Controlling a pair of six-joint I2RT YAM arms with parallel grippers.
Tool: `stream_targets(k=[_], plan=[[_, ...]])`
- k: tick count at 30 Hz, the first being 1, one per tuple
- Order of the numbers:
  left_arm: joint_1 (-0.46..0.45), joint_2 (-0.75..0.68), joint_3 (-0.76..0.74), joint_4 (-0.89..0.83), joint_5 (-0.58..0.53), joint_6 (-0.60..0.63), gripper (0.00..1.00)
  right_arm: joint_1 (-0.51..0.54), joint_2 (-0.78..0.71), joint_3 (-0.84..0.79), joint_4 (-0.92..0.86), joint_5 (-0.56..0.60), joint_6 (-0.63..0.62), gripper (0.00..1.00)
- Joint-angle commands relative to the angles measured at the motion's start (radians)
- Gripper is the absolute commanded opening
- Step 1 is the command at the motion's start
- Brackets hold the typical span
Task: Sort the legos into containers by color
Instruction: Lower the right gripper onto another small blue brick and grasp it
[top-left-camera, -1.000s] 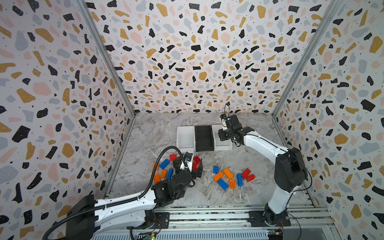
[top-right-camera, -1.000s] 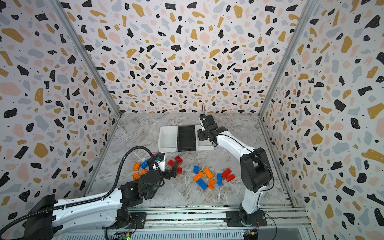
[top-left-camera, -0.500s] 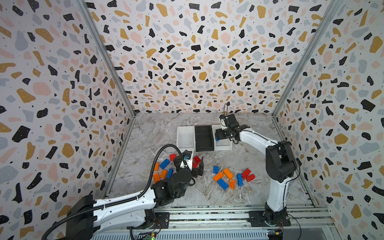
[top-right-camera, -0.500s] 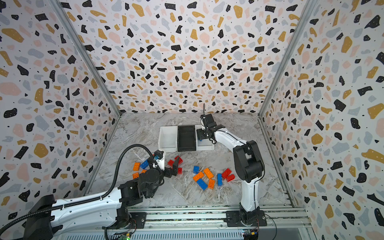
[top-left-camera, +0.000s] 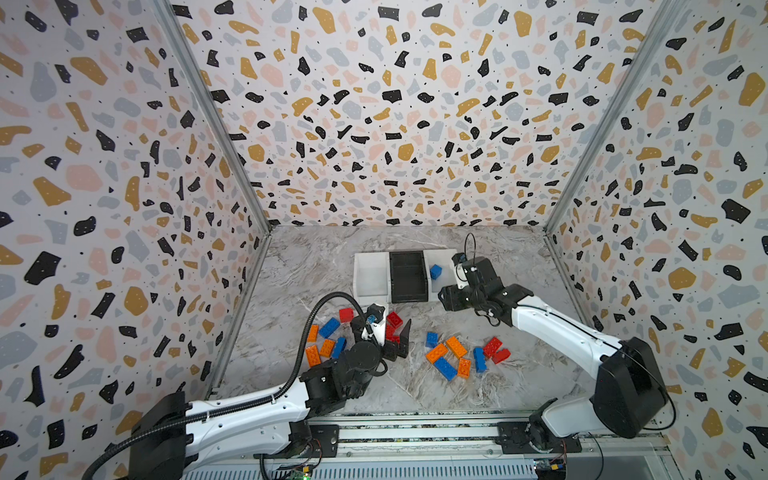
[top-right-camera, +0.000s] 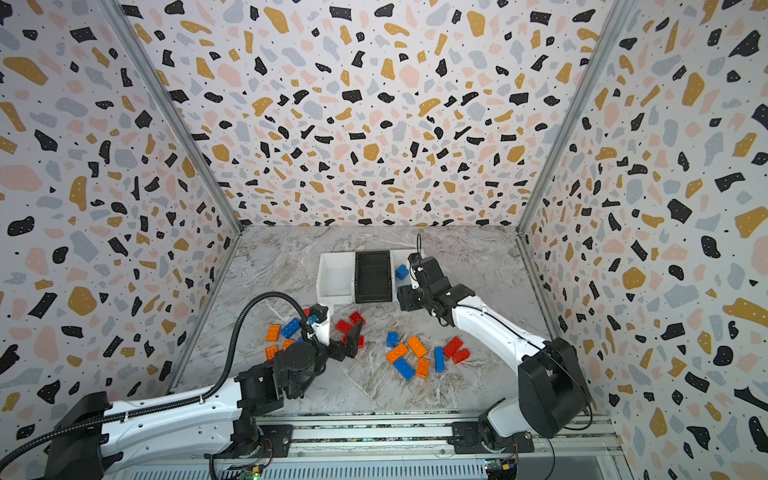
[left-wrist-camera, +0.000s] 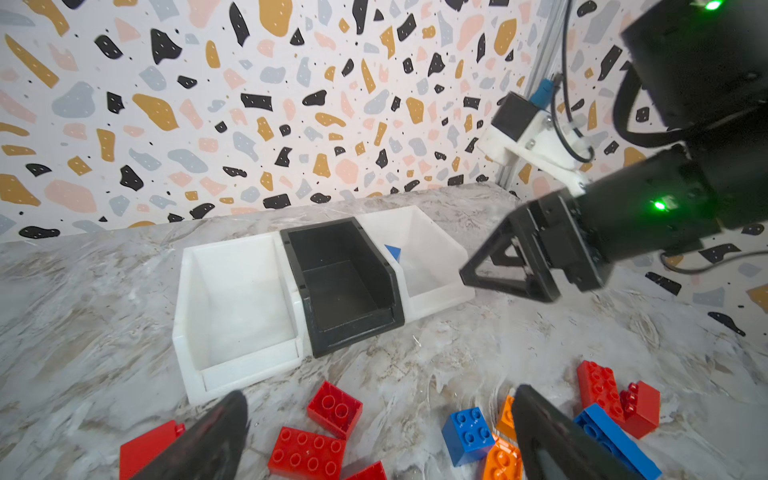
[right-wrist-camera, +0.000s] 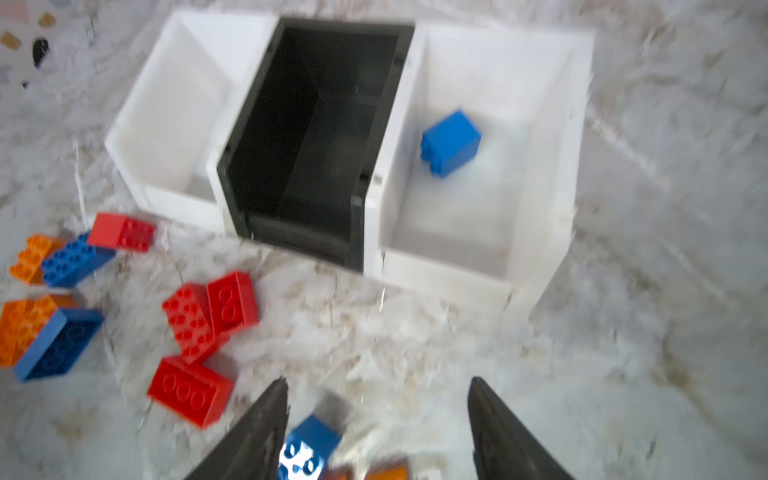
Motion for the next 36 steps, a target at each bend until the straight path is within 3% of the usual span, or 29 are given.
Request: stream_targets(k=[1,7,17,25,36], plan=[[-0.004,-0.004,-0.018,0.031,0.022,-0.040,1.00,0.084,-0.031,-0.087,0.027,0.001,0.128,0.77],[-0.004,-0.072,-0.064,0.017,0.021,-0.084,1.00,0.191,0.012,-0.112,0.107,0.019,0.235,0.81],[-0.003,-0.223,-0.145,-0.042,-0.038,-0.151,1.00,0.231,0.145,-0.067,0.081,0.112,0.336,0.76],[-0.003,-0.248,-0.146,-0.085,-0.054,-0.153,1.00,0.241,0.231,-0.040,0.093,0.104,0.352,0.56],[-0.004,-0.211,-0.140,-0.063,-0.067,-0.127,1.00,0.242,0.240,-0.022,0.051,0.116,0.340,0.35]])
